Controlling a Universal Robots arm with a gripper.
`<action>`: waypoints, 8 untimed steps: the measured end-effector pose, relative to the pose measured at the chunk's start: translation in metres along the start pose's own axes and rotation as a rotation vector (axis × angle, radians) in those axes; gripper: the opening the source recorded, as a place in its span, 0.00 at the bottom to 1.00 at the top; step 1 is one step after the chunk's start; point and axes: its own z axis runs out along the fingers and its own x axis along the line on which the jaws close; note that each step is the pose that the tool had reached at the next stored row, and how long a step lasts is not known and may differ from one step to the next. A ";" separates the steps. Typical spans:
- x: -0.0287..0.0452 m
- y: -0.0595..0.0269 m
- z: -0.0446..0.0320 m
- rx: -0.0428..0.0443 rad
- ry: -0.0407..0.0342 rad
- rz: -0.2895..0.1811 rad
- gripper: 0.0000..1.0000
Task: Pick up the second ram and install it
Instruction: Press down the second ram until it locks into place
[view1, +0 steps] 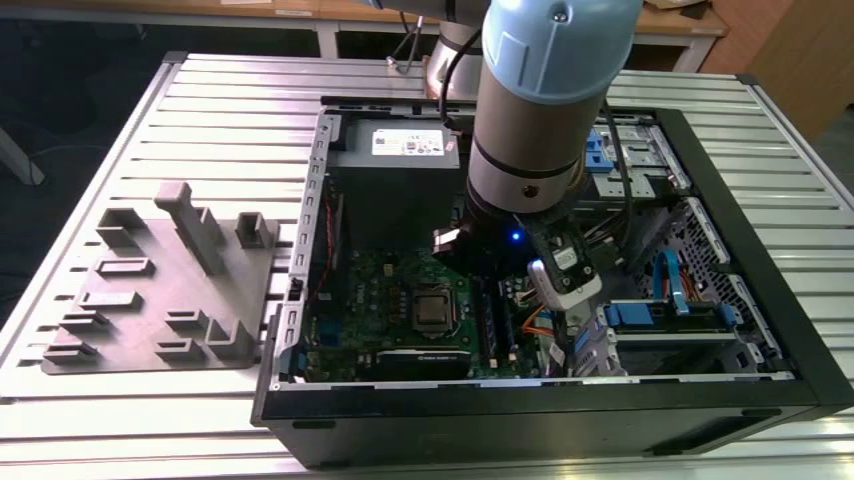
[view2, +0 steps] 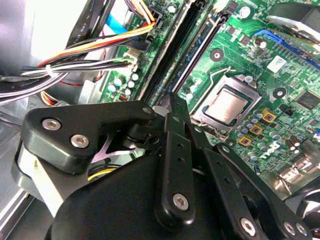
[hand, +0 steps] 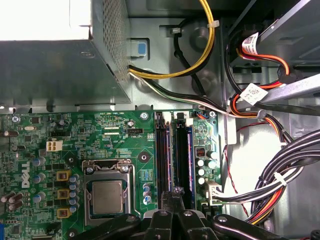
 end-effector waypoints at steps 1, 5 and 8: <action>-0.0001 -0.0001 0.0000 -0.0044 0.0003 0.000 0.07; 0.0000 0.0000 0.0000 -0.0053 0.0004 0.000 0.07; 0.0001 0.0012 0.0002 -0.0057 0.0004 0.000 0.07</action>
